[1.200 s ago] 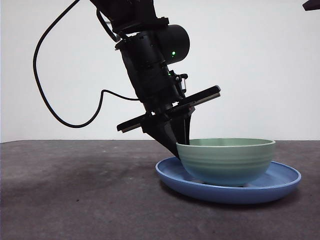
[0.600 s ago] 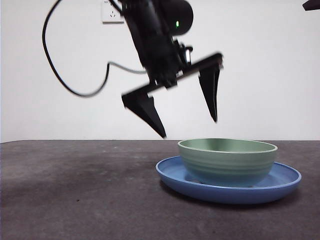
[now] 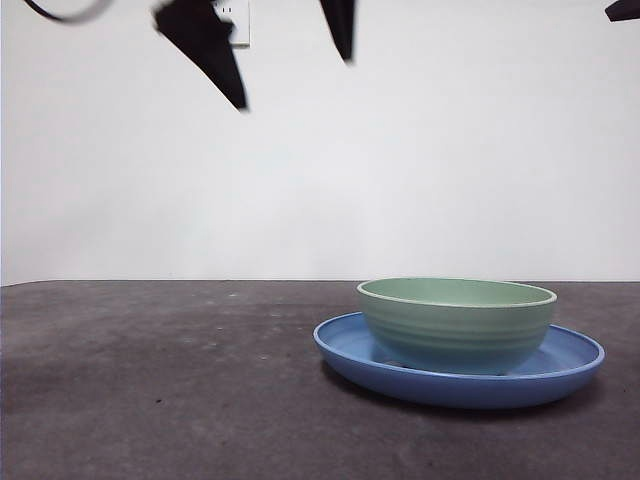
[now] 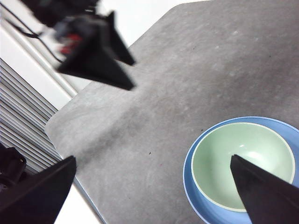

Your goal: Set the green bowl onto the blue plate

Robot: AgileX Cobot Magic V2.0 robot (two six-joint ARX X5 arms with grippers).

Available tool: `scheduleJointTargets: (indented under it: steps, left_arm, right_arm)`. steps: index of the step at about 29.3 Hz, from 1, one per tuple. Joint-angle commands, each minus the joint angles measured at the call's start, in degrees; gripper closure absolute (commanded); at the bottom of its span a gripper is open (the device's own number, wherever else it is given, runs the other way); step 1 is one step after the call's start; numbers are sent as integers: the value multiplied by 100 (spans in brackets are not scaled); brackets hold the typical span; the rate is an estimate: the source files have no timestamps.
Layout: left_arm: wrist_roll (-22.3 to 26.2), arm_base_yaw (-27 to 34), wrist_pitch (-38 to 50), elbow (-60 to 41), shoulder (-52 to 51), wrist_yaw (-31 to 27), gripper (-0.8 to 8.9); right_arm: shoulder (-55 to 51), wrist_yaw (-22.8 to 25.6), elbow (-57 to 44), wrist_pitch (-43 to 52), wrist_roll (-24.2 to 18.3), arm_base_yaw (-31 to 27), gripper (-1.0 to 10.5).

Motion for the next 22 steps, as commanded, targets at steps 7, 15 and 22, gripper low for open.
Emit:
scheduleJointTargets:
  steps: [7, 15, 22]
  left_arm:
    - [313, -107, 374, -933, -1506, -24, 211]
    - [315, -105, 1596, -3311, -3652, -24, 211]
    - [308, -105, 2490, -5307, -5388, -24, 212]
  right_arm:
    - [20, -15, 105, 59, 55, 28, 342]
    - [20, -2, 105, 59, 55, 28, 342]
    - [20, -2, 105, 59, 55, 28, 342]
